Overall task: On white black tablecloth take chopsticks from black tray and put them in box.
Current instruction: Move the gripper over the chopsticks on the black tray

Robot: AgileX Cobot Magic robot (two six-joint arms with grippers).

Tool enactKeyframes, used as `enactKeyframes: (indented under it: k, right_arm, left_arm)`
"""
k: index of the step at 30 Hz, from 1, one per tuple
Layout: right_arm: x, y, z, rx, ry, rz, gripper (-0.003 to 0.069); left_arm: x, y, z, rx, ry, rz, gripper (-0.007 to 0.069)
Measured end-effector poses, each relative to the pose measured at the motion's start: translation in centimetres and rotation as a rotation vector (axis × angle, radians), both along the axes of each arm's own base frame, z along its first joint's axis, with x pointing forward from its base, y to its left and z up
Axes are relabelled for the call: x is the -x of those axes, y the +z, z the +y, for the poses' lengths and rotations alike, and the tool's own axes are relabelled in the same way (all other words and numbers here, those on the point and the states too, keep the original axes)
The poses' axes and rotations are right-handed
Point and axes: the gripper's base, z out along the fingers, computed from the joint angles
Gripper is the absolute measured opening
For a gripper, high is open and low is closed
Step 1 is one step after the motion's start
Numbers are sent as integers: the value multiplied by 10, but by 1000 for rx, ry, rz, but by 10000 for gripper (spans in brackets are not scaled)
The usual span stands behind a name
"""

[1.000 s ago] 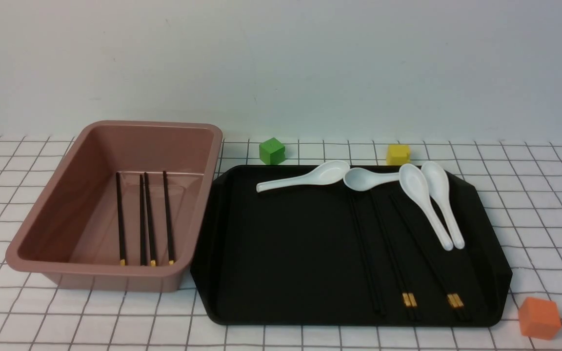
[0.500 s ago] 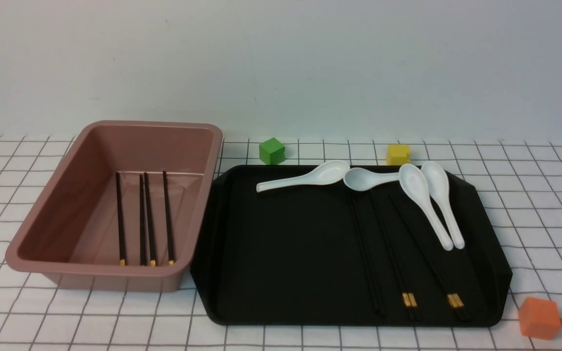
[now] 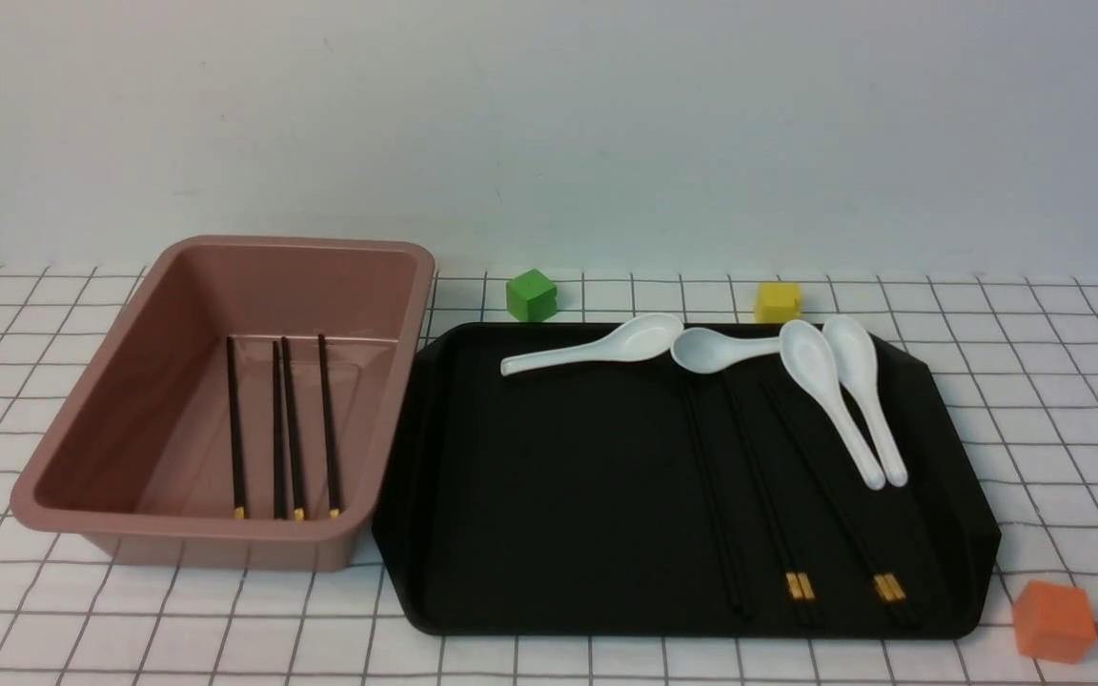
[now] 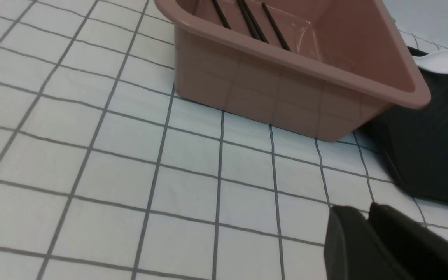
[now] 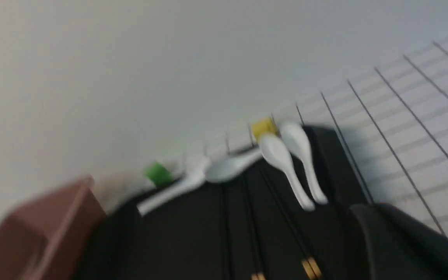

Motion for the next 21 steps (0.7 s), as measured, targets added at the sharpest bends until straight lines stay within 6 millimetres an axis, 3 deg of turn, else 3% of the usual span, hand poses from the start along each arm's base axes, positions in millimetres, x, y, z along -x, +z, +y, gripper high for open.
enactKeyframes:
  k: [4, 8, 11, 15, 21]
  right_arm:
    - [-32, -19, 0, 41, 64, 423, -5]
    - [-61, -39, 2, 33, 146, 646, 8]
    - [-83, -43, 13, 29, 271, 695, 27]
    - [-121, -40, 41, 40, 466, 707, 88]
    - [-167, -44, 84, 125, 566, 766, 177]
  left_arm:
    - [0, 0, 0, 0, 0, 0, 88]
    - [0, 0, 0, 0, 0, 0, 93]
    - [0, 0, 0, 0, 0, 0, 95]
    - [0, 0, 0, 0, 0, 0, 101]
    - [0, 0, 0, 0, 0, 0, 107]
